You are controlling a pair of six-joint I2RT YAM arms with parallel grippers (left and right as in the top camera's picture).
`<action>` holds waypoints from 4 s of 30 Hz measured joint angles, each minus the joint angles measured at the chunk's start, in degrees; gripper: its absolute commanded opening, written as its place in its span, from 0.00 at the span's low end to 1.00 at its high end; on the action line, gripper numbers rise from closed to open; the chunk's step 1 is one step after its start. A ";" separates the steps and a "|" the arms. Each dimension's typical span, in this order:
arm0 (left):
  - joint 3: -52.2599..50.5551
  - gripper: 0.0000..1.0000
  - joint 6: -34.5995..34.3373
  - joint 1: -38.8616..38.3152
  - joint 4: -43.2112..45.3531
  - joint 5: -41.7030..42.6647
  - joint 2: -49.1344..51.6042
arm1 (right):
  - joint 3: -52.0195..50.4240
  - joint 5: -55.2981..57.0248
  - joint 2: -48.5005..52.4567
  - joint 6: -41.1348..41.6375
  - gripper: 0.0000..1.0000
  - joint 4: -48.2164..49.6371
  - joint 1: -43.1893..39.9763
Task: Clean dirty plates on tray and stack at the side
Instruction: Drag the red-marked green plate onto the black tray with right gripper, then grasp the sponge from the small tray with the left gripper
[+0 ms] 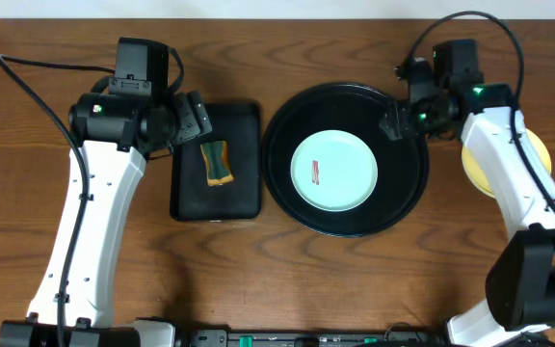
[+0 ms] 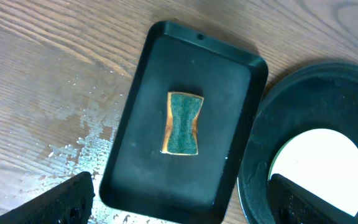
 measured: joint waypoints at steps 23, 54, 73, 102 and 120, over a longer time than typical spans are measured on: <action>-0.81 0.83 -0.92 -0.68 0.13 -0.02 0.00 | -3.58 -0.55 16.70 8.83 0.01 -1.11 3.63; -16.31 0.10 -1.70 -4.94 19.78 1.97 25.77 | -3.45 0.90 16.59 9.75 0.01 2.21 3.63; -15.43 0.12 -0.20 -4.48 27.19 -3.37 24.20 | -3.41 0.98 16.59 9.75 0.01 2.16 3.63; -16.52 0.31 -0.52 -5.18 19.74 -0.44 19.76 | -3.39 0.83 16.59 9.77 0.01 2.14 3.63; -10.71 0.07 2.16 -6.05 11.13 2.40 24.06 | -3.39 0.81 16.59 9.33 0.01 2.71 3.63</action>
